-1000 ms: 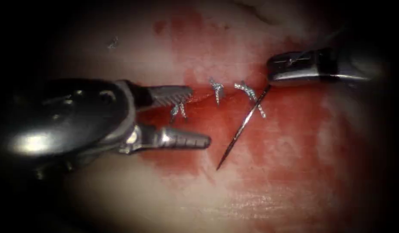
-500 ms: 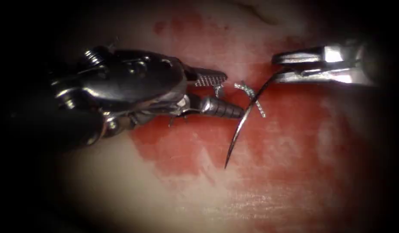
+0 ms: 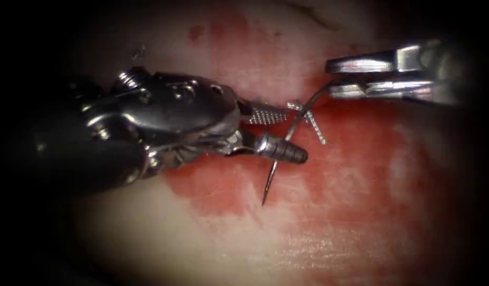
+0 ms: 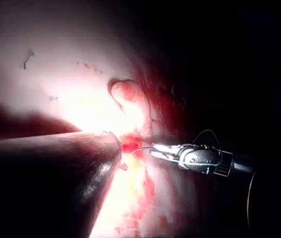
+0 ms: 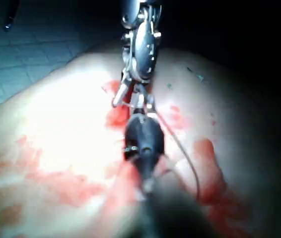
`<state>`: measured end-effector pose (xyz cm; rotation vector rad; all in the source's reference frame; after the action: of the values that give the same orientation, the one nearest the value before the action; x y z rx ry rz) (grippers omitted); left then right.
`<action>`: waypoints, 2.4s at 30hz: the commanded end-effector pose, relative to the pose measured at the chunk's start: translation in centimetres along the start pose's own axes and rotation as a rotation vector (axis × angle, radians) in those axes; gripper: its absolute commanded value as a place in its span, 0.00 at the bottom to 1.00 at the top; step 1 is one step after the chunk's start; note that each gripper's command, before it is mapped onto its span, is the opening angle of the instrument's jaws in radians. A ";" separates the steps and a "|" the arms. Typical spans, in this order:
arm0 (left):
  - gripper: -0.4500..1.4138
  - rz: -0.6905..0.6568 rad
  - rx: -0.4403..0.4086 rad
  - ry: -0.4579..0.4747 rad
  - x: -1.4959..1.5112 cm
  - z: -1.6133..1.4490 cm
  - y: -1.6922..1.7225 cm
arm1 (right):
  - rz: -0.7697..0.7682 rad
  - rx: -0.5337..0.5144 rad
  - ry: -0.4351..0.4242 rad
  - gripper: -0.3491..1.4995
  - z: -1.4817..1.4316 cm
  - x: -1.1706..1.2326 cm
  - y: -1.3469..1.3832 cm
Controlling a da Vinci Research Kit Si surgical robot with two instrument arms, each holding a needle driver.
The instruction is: Wound Closure
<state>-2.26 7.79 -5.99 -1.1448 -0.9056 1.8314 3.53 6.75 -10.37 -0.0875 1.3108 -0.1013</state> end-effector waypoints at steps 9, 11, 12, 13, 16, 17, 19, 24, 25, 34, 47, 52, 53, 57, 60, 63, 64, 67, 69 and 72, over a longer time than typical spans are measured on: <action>0.05 -0.205 -0.078 0.011 0.10 -0.08 -0.06 | -0.010 -0.001 0.015 0.00 0.09 0.03 -0.02; 0.05 -0.247 -0.102 0.000 0.12 -0.11 -0.06 | -0.010 -0.001 0.016 0.00 0.09 0.03 -0.03; 0.05 -0.271 -0.111 -0.005 0.12 -0.11 -0.05 | -0.010 -0.001 0.016 0.00 0.09 0.04 -0.02; 0.05 -0.271 -0.111 -0.005 0.12 -0.11 -0.05 | -0.010 -0.001 0.016 0.00 0.09 0.04 -0.02; 0.05 -0.316 -0.127 -0.008 0.12 -0.09 -0.04 | 0.033 -0.003 0.018 0.00 0.09 0.04 -0.01; 0.05 -0.320 -0.133 -0.008 0.13 -0.08 -0.04 | 0.057 -0.005 0.019 0.12 0.09 0.03 0.00; 0.05 -0.341 -0.135 0.029 0.15 -0.09 -0.06 | 0.170 -0.018 0.015 0.65 0.08 0.02 0.02; 0.05 -0.348 -0.156 0.135 0.16 -0.09 -0.08 | 0.299 -0.052 0.003 0.84 0.06 -0.03 0.03; 0.05 -0.347 -0.156 0.155 0.16 -0.09 -0.08 | 0.326 -0.074 0.004 0.84 0.05 -0.04 0.01; 0.05 -0.299 -0.138 0.353 0.05 0.00 -0.04 | 0.514 -0.383 0.042 0.85 0.00 -0.05 -0.10; 0.05 -0.290 -0.128 0.361 -0.07 0.07 -0.02 | 0.517 -0.476 0.062 0.75 0.06 -0.07 -0.09; 0.05 -0.290 -0.129 0.360 -0.07 0.06 -0.01 | 0.498 -0.469 0.069 0.71 0.15 -0.08 -0.12; 0.05 -0.290 -0.129 0.360 -0.08 0.06 -0.01 | 0.492 -0.468 0.067 0.68 0.15 -0.08 -0.12; 0.05 -0.285 -0.127 0.361 -0.08 0.06 0.00 | 0.487 -0.465 0.064 0.53 0.15 -0.09 -0.11; 0.05 -0.286 -0.126 0.361 -0.08 0.06 0.02 | 0.409 -0.438 0.045 0.00 0.14 -0.14 -0.10; 0.05 -0.288 -0.126 0.362 -0.08 0.06 0.05 | 0.368 -0.410 0.027 0.00 0.15 -0.18 -0.11; 0.05 -0.288 -0.126 0.362 -0.07 0.06 0.06 | 0.356 -0.398 0.018 0.00 0.16 -0.19 -0.13; 0.05 -0.224 -0.104 0.370 -0.05 0.07 0.11 | 0.318 -0.349 0.005 0.00 0.18 -0.24 -0.17; 0.09 -0.210 -0.097 0.373 -0.03 0.07 0.13 | 0.301 -0.335 0.001 0.00 0.17 -0.25 -0.17; 0.45 -0.095 -0.074 0.377 0.00 0.10 0.14 | 0.270 -0.310 0.011 0.00 0.12 -0.25 -0.17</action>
<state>-2.31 7.67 -6.13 -1.4045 -0.7940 1.4423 3.52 6.59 -10.11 -0.1703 1.3250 0.3424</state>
